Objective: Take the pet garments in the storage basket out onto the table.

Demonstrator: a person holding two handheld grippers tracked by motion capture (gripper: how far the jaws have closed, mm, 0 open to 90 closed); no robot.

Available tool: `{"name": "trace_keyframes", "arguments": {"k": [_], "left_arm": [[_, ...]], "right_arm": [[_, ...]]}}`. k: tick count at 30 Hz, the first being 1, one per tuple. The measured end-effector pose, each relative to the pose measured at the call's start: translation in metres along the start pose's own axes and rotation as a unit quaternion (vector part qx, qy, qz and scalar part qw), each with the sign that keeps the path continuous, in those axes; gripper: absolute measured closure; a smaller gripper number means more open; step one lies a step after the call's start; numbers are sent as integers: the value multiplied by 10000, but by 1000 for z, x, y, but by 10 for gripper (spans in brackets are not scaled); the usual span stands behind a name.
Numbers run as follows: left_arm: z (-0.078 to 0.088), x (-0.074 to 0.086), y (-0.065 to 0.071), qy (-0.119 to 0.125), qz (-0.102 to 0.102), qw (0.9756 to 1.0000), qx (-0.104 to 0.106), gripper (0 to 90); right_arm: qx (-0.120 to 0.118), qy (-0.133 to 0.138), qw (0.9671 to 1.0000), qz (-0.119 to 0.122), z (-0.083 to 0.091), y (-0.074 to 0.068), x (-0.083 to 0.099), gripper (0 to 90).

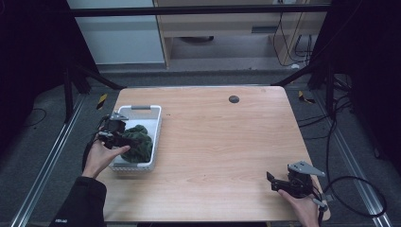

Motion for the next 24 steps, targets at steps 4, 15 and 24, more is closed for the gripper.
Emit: {"name": "trace_keyframes", "arguments": {"k": [4,15,24], "left_arm": [[-3,1,0,-68,-35,10000,10,118],[-15,7,2,-364,-172,9992,23,98],[-26,15,2,-569,-195,9982,50,94]], "right_arm": [[6,-5,10000,49,-1,1,1,116],[-50,-91,9999,51,-3,-1,3,103],[-83,-131,9999,35,-3,-2,4,96]]}}
Point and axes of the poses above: each handheld gripper's, and its own axes: z roughly backward along the jaws, x roughly out of its underside, y roughly to its right, the point moved 10 cm from there along -z, roughly forward along the jaws
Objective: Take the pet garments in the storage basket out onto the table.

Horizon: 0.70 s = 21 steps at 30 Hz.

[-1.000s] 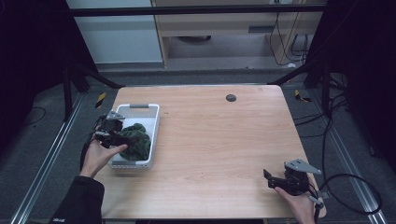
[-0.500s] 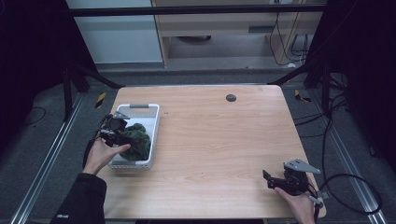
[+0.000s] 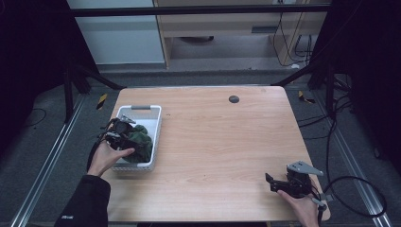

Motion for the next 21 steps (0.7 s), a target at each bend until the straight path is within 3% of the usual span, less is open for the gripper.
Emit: {"name": "trace_keyframes", "arguments": {"k": [8,21], "left_arm": [[-8,7,-1,-179,-19,9998,-10,142],[-16,15,-1,-604,6,9982,5,450]], "right_arm": [[-7,-33,10000,58,-2,0,1,90],[-70,-98,9999,23,-2,-2,2,83]]}}
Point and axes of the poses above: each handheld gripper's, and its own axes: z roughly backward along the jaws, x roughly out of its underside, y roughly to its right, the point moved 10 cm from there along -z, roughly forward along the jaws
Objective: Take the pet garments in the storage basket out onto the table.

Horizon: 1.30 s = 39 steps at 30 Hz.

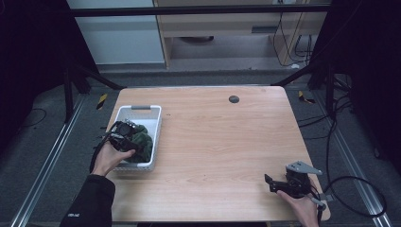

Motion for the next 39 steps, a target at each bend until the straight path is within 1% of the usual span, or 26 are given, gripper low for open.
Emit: {"name": "trace_keyframes", "arguments": {"k": [2,4,7,9,10,11,14,16,17,19,20,22,27,29,34,36,39], "left_arm": [[-1,0,0,-16,55,10000,0,490],[-2,1,0,-39,57,10000,8,538],[-3,3,0,-77,71,9999,15,640],[-3,4,1,-93,101,9999,27,687],[-3,5,0,-68,79,9999,7,720],[-2,5,0,-44,119,9999,16,742],[-1,4,0,10,140,9999,3,782],[1,4,0,51,147,9999,17,795],[2,4,0,96,116,9999,4,795],[6,3,0,220,148,9996,-11,808],[8,3,0,245,131,9996,-8,810],[12,2,-1,325,176,9993,-24,814],[23,-1,-3,528,210,9984,-44,821],[26,-2,-2,558,213,9982,-28,823],[43,-7,0,758,185,9969,-49,823],[49,-9,0,819,119,9965,-70,823],[61,-13,1,969,128,9952,-80,824]], "right_arm": [[-9,4,10000,-6,0,0,0,84],[-4,0,10000,5,0,0,0,83],[-4,-2,10000,14,0,0,0,83],[-9,1,10000,14,0,0,0,83],[-8,-2,10000,17,0,0,0,83],[-9,-6,10000,16,0,0,0,84],[-11,-4,10000,33,0,0,0,84],[-13,-8,10000,33,0,0,0,84],[-13,-8,10000,32,0,0,0,83],[-9,-7,10000,15,0,0,0,83],[-11,-5,10000,12,0,0,0,84],[-10,-4,10000,11,0,0,0,84],[-12,-6,10000,17,0,0,0,84],[-15,-7,10000,-4,0,0,0,83],[-14,-7,10000,-2,0,0,0,83],[-14,-5,10000,-2,0,0,0,83],[-13,-4,10000,35,0,0,0,82]]}}
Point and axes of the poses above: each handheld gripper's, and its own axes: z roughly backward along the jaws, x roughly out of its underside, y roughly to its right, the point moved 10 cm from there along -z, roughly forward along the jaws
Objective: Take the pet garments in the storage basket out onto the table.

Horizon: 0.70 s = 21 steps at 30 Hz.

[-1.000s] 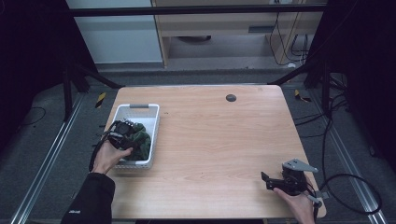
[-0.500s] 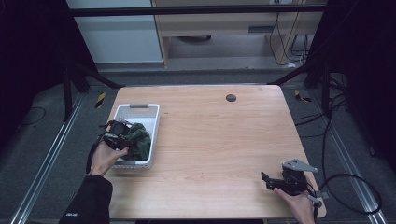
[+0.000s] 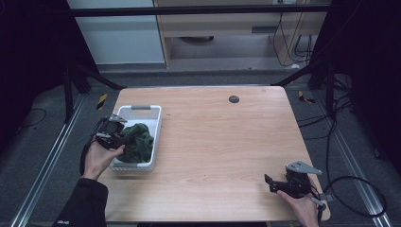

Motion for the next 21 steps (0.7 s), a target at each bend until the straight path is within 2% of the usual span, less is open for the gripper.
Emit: {"name": "trace_keyframes", "arguments": {"k": [10,12,21], "left_arm": [[23,-8,-5,242,13,9996,-152,824],[27,-9,-6,285,37,9995,-158,823],[46,-16,-5,447,54,9989,-154,823]], "right_arm": [[9,25,10000,-30,0,-1,-1,82],[24,47,10000,27,0,0,-1,82],[-4,48,10000,-14,1,-1,-1,82]]}}
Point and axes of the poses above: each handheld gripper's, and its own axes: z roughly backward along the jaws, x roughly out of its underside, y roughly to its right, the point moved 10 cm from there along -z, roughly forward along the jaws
